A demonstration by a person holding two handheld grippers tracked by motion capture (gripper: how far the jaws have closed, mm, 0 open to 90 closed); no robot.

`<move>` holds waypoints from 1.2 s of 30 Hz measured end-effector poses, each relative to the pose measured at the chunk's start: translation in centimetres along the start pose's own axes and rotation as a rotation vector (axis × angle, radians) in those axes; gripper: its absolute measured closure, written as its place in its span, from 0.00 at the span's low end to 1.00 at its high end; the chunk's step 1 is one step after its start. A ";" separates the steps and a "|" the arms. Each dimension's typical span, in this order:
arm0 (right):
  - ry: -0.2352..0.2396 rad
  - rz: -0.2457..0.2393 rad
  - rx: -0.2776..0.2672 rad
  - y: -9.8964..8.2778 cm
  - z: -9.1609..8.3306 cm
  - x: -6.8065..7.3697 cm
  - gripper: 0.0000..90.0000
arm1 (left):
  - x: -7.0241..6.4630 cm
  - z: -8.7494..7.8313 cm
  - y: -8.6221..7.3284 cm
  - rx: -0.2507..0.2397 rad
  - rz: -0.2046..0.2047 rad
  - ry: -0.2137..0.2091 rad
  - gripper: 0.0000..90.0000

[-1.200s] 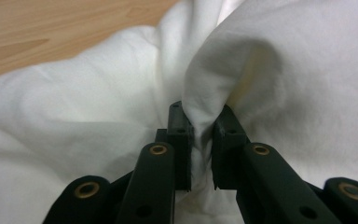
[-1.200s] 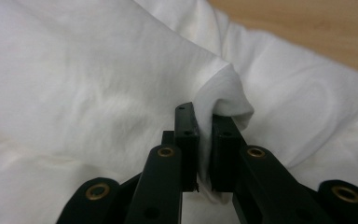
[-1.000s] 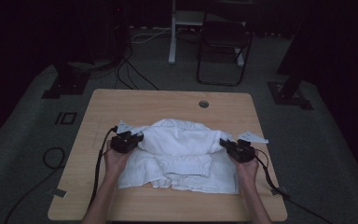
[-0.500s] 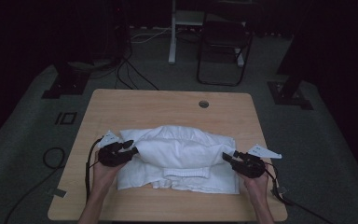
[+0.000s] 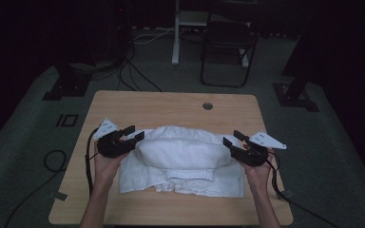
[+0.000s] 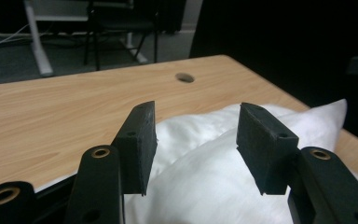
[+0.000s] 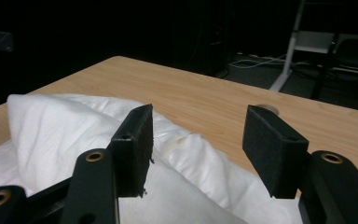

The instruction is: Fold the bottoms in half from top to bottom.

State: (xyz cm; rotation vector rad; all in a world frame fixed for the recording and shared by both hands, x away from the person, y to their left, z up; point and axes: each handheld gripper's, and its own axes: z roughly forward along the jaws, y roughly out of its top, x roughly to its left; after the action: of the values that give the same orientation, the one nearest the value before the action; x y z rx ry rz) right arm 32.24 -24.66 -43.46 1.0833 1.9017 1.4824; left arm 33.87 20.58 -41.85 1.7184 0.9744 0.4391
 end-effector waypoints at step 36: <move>0.056 0.031 0.472 -9.8 2.9 3.7 0.75 | -5.6 5.0 -11.1 0.439 0.169 -0.024 0.89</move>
State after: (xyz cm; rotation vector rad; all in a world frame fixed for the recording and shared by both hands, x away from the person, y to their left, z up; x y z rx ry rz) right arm 29.61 -20.96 -53.34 1.2841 2.3546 1.1101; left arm 29.65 14.27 -52.89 2.2079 0.9600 0.3272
